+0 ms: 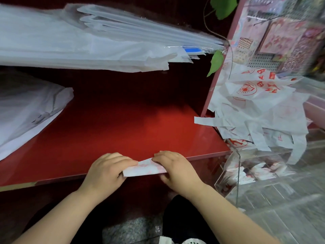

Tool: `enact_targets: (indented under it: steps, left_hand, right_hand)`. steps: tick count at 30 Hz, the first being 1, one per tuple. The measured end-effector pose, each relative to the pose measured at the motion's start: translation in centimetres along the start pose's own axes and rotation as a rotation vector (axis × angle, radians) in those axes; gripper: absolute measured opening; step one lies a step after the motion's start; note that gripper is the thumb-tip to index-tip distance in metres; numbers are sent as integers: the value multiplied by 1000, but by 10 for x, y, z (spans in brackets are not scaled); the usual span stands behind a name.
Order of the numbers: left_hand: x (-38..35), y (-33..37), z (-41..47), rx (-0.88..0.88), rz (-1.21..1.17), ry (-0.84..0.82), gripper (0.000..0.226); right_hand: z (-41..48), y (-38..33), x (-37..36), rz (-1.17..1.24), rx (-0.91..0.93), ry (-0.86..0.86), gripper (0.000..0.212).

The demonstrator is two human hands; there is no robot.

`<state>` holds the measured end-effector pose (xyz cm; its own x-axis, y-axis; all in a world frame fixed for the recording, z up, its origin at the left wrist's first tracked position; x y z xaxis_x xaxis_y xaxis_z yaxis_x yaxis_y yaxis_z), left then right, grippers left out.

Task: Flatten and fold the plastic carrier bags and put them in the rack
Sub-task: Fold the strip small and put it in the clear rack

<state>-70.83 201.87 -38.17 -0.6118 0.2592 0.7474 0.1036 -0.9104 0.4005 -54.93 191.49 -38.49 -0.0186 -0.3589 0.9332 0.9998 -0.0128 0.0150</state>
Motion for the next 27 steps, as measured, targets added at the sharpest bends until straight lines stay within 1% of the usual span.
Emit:
enact_targets:
  steps: [1, 3, 4, 6, 9, 11, 12, 14, 16, 18, 19, 21, 24, 27]
  left_hand:
    - [-2, 6, 3, 34, -72, 10, 28]
    - [-3, 18, 10, 197, -276, 75, 24]
    - [-5, 24, 14, 267, -366, 92, 21]
    - [-10, 39, 26, 342, -503, 133, 17]
    - [-24, 59, 48, 428, -618, 126, 10]
    - [-38, 72, 65, 452, -629, 82, 6]
    - [-45, 77, 74, 453, -622, 69, 8]
    - [-60, 86, 93, 454, -623, 60, 17]
    - [-72, 95, 113, 453, -608, 65, 20]
    - [-82, 102, 130, 465, -597, 69, 20]
    - [-86, 106, 138, 476, -593, 68, 21]
    - [-95, 109, 150, 508, -594, 69, 22]
    - [-104, 111, 162, 539, -562, 89, 32]
    - [-109, 106, 165, 554, -543, 84, 22]
  right_hand:
    - [-3, 2, 3, 35, -23, 5, 41]
    - [-10, 7, 11, 193, -115, -26, 35]
    - [-16, 11, 16, 284, -210, -22, 29]
    - [-27, 23, 23, 500, -385, -20, 12]
    - [-45, 45, 36, 698, -533, 24, 24]
    - [-57, 61, 44, 751, -570, 29, 29]
    - [-62, 68, 48, 768, -578, 28, 29]
    - [-75, 89, 57, 759, -603, 56, 23]
    - [-89, 116, 65, 714, -682, 138, 16]
    - [-101, 145, 74, 590, -760, 214, 15]
    - [-106, 158, 78, 509, -784, 221, 14]
    - [-111, 181, 83, 362, -793, 177, 17]
    - [-103, 202, 77, 205, -725, 8, 28]
    - [-90, 213, 68, 128, -649, -61, 33]
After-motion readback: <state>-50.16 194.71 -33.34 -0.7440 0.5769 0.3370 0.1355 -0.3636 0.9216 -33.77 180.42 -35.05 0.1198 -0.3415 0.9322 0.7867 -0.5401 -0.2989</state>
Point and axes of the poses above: each hand's wrist, its own z-axis towards the middle knuckle, its own x-axis out of the back of the hand, y = z × x, the point moved 2 cm from there along z, towards the middle knuckle, and after that the axes turned 14 degrees about -z, right-handed, at the moved point
